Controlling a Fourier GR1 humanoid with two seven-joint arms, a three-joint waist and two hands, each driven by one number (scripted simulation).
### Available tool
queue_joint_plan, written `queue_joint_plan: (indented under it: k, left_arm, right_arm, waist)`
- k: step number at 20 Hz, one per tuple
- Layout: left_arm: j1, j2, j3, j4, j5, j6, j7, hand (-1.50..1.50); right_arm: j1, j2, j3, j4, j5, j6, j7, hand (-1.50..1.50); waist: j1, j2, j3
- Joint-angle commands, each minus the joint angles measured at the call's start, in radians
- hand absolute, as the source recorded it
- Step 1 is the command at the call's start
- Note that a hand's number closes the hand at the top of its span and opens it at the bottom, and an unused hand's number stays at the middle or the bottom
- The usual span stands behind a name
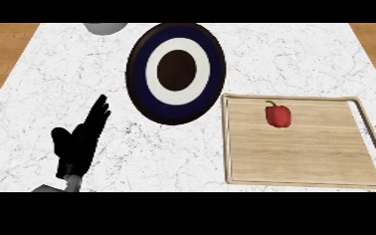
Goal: Pick the bell pepper from the tray and place it in the plate
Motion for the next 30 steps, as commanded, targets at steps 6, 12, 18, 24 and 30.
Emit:
queue_joint_plan:
  k: [6,12,18,24,30]
  left_arm:
    - [0.012,-0.084,0.03,0.107,0.053,-0.086,0.046,0.0]
    - [0.018,-0.076,0.046,0.093,0.04,-0.103,0.056,0.0]
    - [-0.019,-0.085,0.048,0.094,0.03,-0.078,0.104,0.0]
    - [0.028,-0.085,0.064,0.131,0.035,-0.151,0.031,0.0]
    - [0.024,-0.118,0.07,0.082,-0.013,-0.132,0.085,0.0]
  right_arm:
    - [0.009,0.14,-0.07,0.126,0.064,-0.054,-0.27,-1.5]
    - [0.072,-0.044,-0.022,0.048,0.16,0.061,-0.106,-1.5]
    - [0.089,-0.218,0.113,-0.082,0.263,0.215,0.117,-1.5]
    - [0.039,-0.209,0.206,-0.288,0.333,0.226,0.44,-1.5]
    - [0.035,-0.066,0.275,-0.303,0.496,0.224,0.515,-1.5]
  waist:
    - [-0.002,-0.016,0.003]
    - [-0.003,-0.017,0.002]
    - [-0.009,-0.019,0.001]
    - [-0.001,-0.018,0.001]
    - [0.0,-0.017,0.003]
